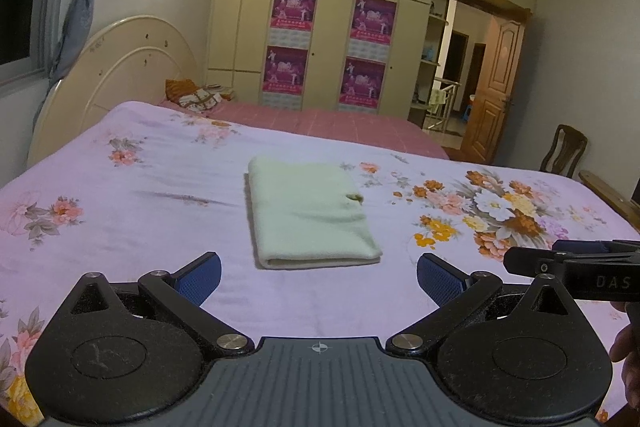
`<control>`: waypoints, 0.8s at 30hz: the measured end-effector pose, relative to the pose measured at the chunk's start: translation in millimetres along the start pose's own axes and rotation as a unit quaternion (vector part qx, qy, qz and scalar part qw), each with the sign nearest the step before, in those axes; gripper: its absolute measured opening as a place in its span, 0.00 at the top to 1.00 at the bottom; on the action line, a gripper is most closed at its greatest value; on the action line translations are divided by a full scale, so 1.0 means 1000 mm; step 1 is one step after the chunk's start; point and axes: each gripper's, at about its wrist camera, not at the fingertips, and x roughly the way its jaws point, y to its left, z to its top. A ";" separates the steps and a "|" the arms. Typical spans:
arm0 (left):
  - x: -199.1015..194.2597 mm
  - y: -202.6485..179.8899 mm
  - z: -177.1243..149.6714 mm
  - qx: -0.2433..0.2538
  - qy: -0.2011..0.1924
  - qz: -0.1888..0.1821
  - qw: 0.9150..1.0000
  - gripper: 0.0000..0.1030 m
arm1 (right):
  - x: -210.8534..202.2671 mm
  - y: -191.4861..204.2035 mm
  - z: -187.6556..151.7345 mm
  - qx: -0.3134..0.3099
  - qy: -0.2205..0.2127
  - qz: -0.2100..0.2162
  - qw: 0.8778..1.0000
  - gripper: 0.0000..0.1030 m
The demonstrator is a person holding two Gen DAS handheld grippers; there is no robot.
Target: Fold small clothes
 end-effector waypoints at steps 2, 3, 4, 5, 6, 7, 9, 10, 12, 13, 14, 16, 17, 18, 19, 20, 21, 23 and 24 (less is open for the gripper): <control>0.001 -0.001 0.000 0.001 0.000 -0.001 1.000 0.00 | 0.000 0.000 0.000 0.001 0.000 -0.001 1.000 0.16; 0.001 -0.001 0.000 0.002 -0.001 -0.001 1.000 0.00 | 0.000 0.001 0.000 0.001 0.000 -0.001 1.000 0.16; 0.002 -0.001 0.000 0.002 0.000 -0.002 1.000 0.00 | 0.000 0.001 0.000 0.001 0.000 -0.001 1.000 0.16; 0.002 -0.002 0.000 0.003 0.000 -0.002 1.000 0.00 | 0.000 0.000 0.000 0.001 0.000 -0.001 1.000 0.16; 0.002 -0.002 0.001 0.003 0.000 -0.002 1.000 0.00 | 0.000 0.000 0.000 0.001 0.000 -0.001 1.000 0.16; 0.002 -0.002 0.000 0.004 0.000 -0.002 1.000 0.00 | 0.000 0.000 0.000 0.002 0.000 -0.001 1.000 0.16; 0.002 -0.003 0.001 0.006 0.000 -0.002 1.000 0.00 | 0.000 -0.001 0.000 0.001 0.000 -0.001 1.000 0.16; 0.002 -0.003 0.001 0.006 -0.001 -0.002 1.000 0.00 | 0.000 -0.001 0.000 0.002 -0.001 -0.001 1.000 0.16; 0.002 -0.003 0.001 0.007 0.000 -0.002 1.000 0.00 | 0.000 -0.001 0.000 0.002 -0.001 -0.001 1.000 0.16; 0.002 -0.003 0.001 0.008 -0.001 -0.002 1.000 0.00 | 0.000 -0.001 0.000 0.002 -0.001 -0.002 1.000 0.16; 0.002 -0.003 0.001 0.007 -0.001 -0.002 1.000 0.00 | 0.000 -0.001 0.000 0.002 -0.001 -0.002 1.000 0.16; 0.002 -0.003 0.001 0.008 -0.001 -0.002 1.000 0.00 | 0.000 -0.001 0.000 0.004 -0.001 -0.002 1.000 0.16; 0.002 -0.003 0.001 0.008 -0.001 -0.001 1.000 0.00 | 0.000 -0.001 0.000 0.003 -0.001 -0.003 1.000 0.16; 0.002 -0.003 0.001 0.007 -0.001 -0.002 1.000 0.00 | 0.001 -0.001 0.000 0.002 -0.001 -0.003 1.000 0.16; 0.002 -0.003 0.001 0.007 -0.001 -0.002 1.000 0.00 | 0.000 -0.001 0.000 0.003 -0.001 -0.002 1.000 0.16; 0.002 -0.003 0.001 0.008 -0.001 -0.002 1.000 0.00 | 0.000 -0.001 0.000 0.003 -0.001 -0.002 1.000 0.16; 0.002 -0.003 0.001 0.008 0.000 -0.002 1.000 0.00 | -0.001 0.000 0.000 0.003 -0.001 -0.002 1.000 0.16; 0.002 -0.003 0.001 0.008 0.000 -0.002 1.000 0.00 | -0.001 0.000 0.000 0.003 -0.001 -0.002 1.000 0.16; 0.002 -0.003 0.001 0.008 0.001 -0.002 1.000 0.00 | 0.000 0.000 0.000 0.003 -0.001 -0.002 1.000 0.16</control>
